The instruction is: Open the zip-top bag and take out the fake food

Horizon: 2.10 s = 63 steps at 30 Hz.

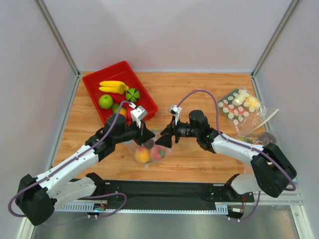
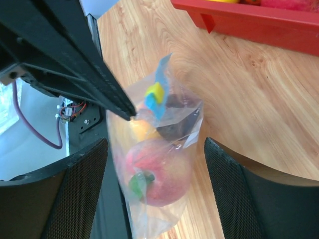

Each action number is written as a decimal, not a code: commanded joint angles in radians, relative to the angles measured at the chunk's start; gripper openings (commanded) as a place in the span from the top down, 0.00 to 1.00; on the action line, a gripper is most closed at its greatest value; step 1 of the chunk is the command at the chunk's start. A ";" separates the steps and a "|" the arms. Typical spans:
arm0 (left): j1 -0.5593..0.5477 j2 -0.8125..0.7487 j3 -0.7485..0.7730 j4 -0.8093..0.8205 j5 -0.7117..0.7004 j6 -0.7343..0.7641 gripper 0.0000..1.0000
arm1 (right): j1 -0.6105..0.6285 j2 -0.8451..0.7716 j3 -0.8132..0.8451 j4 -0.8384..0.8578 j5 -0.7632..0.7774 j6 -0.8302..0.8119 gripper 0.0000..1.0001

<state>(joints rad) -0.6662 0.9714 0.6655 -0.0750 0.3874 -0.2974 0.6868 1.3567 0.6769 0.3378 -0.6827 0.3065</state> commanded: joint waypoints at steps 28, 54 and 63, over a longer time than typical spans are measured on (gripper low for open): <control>-0.010 -0.042 0.032 0.008 -0.013 0.066 0.41 | 0.022 0.029 -0.003 0.184 -0.152 -0.009 1.00; 0.002 -0.048 0.160 -0.138 0.383 0.169 0.41 | 0.020 -0.076 -0.005 0.132 -0.437 0.029 1.00; 0.002 -0.046 0.151 -0.128 0.340 0.168 0.43 | 0.020 -0.068 -0.002 0.161 -0.491 0.060 1.00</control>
<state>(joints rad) -0.6670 0.9264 0.8028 -0.2207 0.7479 -0.1501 0.7044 1.3106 0.6662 0.4465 -1.1343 0.3538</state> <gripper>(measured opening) 0.574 0.007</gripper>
